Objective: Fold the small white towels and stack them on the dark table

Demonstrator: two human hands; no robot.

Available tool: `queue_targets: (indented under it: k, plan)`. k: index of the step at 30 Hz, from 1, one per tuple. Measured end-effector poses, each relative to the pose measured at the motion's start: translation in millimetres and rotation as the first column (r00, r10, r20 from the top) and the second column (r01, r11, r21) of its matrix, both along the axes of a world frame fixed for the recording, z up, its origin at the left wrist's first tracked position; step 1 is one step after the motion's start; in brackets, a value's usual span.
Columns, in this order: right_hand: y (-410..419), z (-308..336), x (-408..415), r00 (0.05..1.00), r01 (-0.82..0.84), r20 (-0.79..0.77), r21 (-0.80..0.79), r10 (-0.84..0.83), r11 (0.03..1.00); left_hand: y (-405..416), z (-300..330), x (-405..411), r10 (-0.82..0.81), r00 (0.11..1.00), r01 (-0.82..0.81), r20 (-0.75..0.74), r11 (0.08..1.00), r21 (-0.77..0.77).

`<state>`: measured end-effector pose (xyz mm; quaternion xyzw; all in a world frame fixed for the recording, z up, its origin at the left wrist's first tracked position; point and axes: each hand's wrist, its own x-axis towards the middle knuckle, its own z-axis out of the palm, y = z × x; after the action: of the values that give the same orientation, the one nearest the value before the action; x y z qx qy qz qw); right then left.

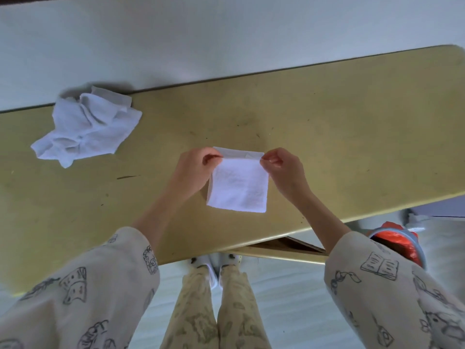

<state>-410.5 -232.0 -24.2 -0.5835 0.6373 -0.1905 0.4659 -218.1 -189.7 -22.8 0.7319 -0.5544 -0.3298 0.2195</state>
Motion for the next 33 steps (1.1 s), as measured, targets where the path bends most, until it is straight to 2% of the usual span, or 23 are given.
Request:
queue_targets:
  k: [7, 21, 23, 26, 28, 30, 33]
  plan:
    - [-18.3, -27.7, 7.9, 0.999, 0.034, -0.001, 0.054, -0.034, 0.998, -26.1, -29.0, 2.7, -0.003, 0.999, 0.002, 0.037, 0.999, 0.037]
    - [-22.8, -35.4, 14.8, 0.991, 0.008, -0.137, -0.003, -0.008, 1.000, -39.3, -39.6, 2.6, -0.068, 0.987, 0.071, 0.144, 0.997, -0.016]
    - [-23.2, -36.5, 15.4, 0.987, -0.004, -0.159, -0.020, 0.001, 1.000, -38.6, -37.0, 0.5, -0.061, 0.976, 0.067, 0.209, 0.997, -0.026]
    - [-22.7, -36.7, 16.7, 0.983, -0.011, -0.183, -0.030, 0.006, 0.999, -32.9, -31.6, -5.5, -0.014, 0.868, 0.077, 0.496, 0.991, -0.107]
    - [-22.0, -37.7, 17.8, 0.981, -0.014, -0.195, -0.035, 0.007, 0.999, -24.9, -30.2, -15.8, -0.025, 0.798, 0.201, 0.602, 0.953, -0.226]
    - [-21.7, -38.3, 18.5, 0.978, -0.015, -0.206, -0.038, 0.007, 0.999, -13.2, -36.8, -28.8, -0.163, 0.764, 0.401, 0.624, 0.878, -0.261]
    - [-22.4, -37.7, 16.9, 0.982, -0.016, -0.189, -0.019, 0.012, 1.000, -1.7, -53.7, -36.4, -0.352, 0.747, 0.485, 0.564, 0.869, -0.100]
